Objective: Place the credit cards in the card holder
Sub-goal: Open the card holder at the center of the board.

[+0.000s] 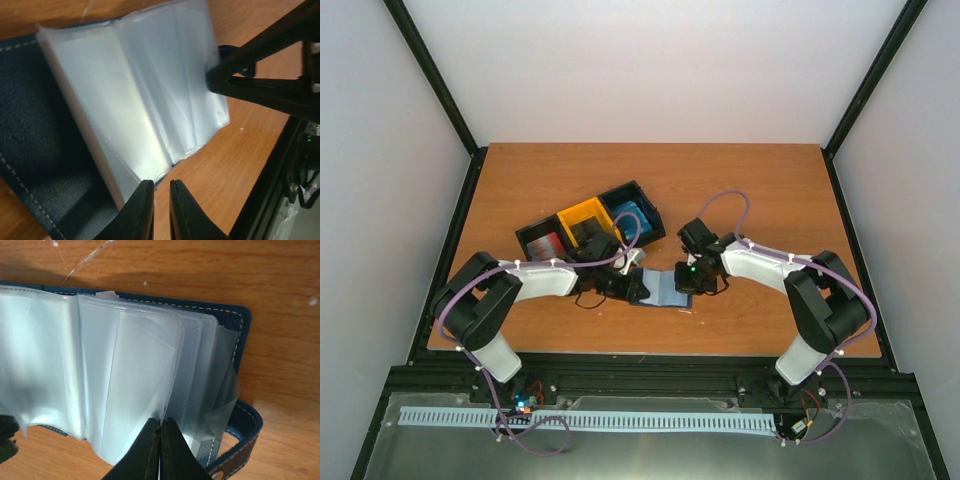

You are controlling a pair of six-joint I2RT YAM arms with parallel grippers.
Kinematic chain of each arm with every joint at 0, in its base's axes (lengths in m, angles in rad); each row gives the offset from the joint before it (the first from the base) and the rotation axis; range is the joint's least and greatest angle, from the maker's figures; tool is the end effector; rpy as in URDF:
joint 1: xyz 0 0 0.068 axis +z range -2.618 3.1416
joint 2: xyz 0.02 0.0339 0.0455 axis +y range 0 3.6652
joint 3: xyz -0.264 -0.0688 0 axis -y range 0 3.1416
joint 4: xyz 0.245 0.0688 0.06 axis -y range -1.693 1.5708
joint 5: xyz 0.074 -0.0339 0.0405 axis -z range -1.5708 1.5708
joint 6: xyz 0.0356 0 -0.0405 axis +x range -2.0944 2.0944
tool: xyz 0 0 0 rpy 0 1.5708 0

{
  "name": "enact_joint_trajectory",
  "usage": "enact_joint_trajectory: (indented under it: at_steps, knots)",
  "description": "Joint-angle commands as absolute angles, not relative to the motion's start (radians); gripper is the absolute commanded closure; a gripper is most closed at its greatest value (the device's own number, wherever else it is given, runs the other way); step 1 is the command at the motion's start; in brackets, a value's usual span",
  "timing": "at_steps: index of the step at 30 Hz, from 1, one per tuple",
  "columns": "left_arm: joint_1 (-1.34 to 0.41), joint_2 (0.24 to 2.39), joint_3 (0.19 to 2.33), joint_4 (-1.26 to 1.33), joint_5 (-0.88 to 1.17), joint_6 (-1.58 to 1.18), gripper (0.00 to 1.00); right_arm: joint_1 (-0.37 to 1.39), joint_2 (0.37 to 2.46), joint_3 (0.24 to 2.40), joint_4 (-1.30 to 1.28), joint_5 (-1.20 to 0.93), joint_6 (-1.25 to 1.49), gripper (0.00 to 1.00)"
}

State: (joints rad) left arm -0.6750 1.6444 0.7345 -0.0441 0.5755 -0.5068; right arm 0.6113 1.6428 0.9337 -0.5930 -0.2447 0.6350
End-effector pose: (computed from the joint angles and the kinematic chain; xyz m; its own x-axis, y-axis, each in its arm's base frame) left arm 0.2200 -0.2009 0.1355 -0.9306 0.2233 -0.2902 0.3641 0.6481 -0.6689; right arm 0.2348 0.1751 0.1582 -0.9972 0.0039 -0.0752 -0.0224 0.9381 0.3455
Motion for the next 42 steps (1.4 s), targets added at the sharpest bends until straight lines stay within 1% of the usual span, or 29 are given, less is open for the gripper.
enact_joint_trajectory:
  at_steps: [1,6,9,13,18,21,26,28,31,35,39,42]
  knots:
    - [-0.683,1.638,0.79,0.009,0.644,-0.48,0.87,0.611,1.629,0.969,-0.648,-0.162,0.613,0.97]
    - [-0.684,1.656,0.803,0.004,0.62,-0.48,0.87,0.611,1.622,0.968,-0.653,-0.159,0.602,0.97]
    - [-0.683,1.656,0.807,-0.014,0.563,-0.491,0.87,0.612,1.608,0.963,-0.634,-0.188,0.593,0.97]
    - [-0.684,1.644,0.807,-0.052,0.46,-0.514,0.88,0.612,1.578,0.957,-0.575,-0.272,0.582,0.97]
    - [-0.684,1.631,0.793,-0.074,0.409,-0.533,0.88,0.611,1.559,0.945,-0.477,-0.411,0.582,0.96]
    - [-0.684,1.611,0.782,-0.071,0.393,-0.545,0.88,0.612,1.58,0.936,-0.42,-0.471,0.593,0.91]
    - [-0.684,1.559,0.757,-0.066,0.347,-0.573,0.88,0.612,1.635,0.931,-0.307,-0.553,0.603,0.75]
    - [-0.684,1.536,0.743,-0.064,0.325,-0.584,0.88,0.612,1.667,0.94,-0.282,-0.575,0.605,0.72]
    - [-0.684,1.498,0.723,-0.062,0.303,-0.598,0.88,0.612,1.709,0.95,-0.26,-0.601,0.601,0.69]
    - [-0.684,1.464,0.707,-0.051,0.308,-0.596,0.88,0.612,1.75,0.96,-0.266,-0.591,0.596,0.68]
    - [-0.684,1.467,0.7,-0.007,0.389,-0.584,0.87,0.612,1.788,0.989,-0.32,-0.541,0.597,0.68]
    - [-0.684,1.477,0.701,0.033,0.449,-0.569,0.84,0.612,1.799,1.014,-0.37,-0.494,0.598,0.67]
